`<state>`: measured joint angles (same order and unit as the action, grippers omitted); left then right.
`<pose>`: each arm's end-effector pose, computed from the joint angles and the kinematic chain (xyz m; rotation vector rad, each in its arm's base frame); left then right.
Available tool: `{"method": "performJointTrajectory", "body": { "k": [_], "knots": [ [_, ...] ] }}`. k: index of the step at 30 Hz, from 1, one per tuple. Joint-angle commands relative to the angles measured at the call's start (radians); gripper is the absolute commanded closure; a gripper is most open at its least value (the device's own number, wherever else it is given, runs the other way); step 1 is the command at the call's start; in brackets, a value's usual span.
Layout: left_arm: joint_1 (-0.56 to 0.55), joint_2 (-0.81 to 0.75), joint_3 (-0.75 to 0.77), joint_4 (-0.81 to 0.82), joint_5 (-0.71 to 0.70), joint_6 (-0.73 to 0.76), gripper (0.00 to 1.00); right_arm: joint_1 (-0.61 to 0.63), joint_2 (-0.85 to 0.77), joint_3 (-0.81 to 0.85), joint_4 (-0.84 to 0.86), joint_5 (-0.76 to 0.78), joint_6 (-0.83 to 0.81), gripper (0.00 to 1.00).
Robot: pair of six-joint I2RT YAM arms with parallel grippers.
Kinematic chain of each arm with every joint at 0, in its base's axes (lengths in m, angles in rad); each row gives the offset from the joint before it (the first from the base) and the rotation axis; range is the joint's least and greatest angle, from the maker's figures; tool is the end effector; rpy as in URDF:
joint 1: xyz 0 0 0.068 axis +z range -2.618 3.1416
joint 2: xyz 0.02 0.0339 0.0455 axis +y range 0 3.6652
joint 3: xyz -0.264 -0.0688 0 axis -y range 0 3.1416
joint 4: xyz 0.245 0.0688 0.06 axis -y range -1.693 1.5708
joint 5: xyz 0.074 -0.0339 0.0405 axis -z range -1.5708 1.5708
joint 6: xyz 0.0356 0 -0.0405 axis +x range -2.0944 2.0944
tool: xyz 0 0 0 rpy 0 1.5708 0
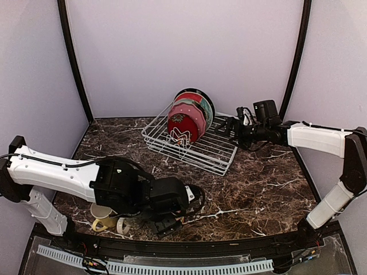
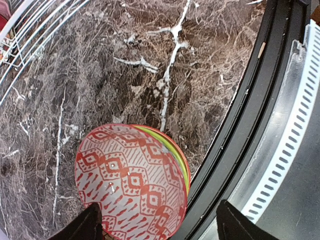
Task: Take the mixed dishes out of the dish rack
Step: Place the bowl in the bowl, then grab the plate from the dish rack.
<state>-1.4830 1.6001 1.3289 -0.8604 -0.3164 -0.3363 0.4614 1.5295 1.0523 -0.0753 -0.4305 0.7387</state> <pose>0.0396 -0.3235 0.2720 1.3426 2.2512 -0.2049 0.3021 0.1668 0.2622 0.0395 2.2949 1.1293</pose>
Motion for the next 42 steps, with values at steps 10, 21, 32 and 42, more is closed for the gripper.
{"method": "performJointTrajectory", "body": {
  "k": [10,21,32,42],
  "knots": [
    [0.455,-0.326,0.048,0.34,0.318,0.137,0.1,0.042,0.031,0.066,-0.019,0.09,-0.189,0.01],
    [0.911,-0.25,0.17,0.456,0.66,0.046,0.05,0.117,0.254,0.306,-0.111,0.139,-0.365,0.01],
    [1.093,-0.261,0.019,0.504,0.65,0.109,0.02,0.132,0.424,0.553,-0.19,0.329,-0.435,0.18],
    [1.094,-0.286,-0.022,0.499,0.584,0.153,0.02,0.001,0.441,0.635,-0.132,0.272,-0.538,0.35]
  ]
}}
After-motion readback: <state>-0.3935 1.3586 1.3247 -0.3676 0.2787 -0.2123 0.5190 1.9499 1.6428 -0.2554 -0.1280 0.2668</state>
